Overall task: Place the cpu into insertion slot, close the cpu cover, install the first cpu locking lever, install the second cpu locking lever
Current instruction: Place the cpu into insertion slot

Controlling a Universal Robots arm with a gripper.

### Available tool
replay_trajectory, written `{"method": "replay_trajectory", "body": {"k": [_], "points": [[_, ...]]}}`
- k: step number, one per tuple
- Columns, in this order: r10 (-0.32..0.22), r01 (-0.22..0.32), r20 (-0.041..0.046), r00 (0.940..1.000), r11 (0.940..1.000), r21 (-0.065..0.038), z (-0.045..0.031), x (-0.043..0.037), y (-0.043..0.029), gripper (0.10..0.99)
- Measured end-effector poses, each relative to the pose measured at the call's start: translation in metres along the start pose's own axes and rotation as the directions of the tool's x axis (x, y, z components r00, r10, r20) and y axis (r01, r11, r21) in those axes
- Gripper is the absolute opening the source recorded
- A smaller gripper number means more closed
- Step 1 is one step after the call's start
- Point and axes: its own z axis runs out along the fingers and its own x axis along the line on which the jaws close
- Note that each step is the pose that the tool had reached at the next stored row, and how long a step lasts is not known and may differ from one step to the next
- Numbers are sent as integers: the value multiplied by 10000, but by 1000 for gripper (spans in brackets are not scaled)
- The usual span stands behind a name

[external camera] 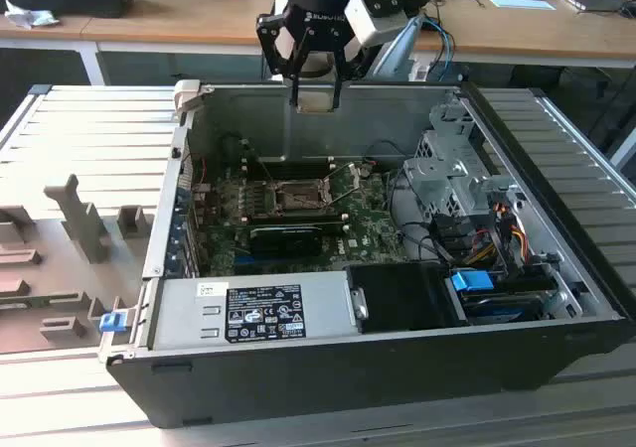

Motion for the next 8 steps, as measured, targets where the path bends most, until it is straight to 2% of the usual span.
{"method": "replay_trajectory", "body": {"k": [2,8], "points": [[558,-558,50,9984,9984,-11,13,0,-1,529],[821,-821,73,9966,9966,-17,27,-1,-2,529]]}}
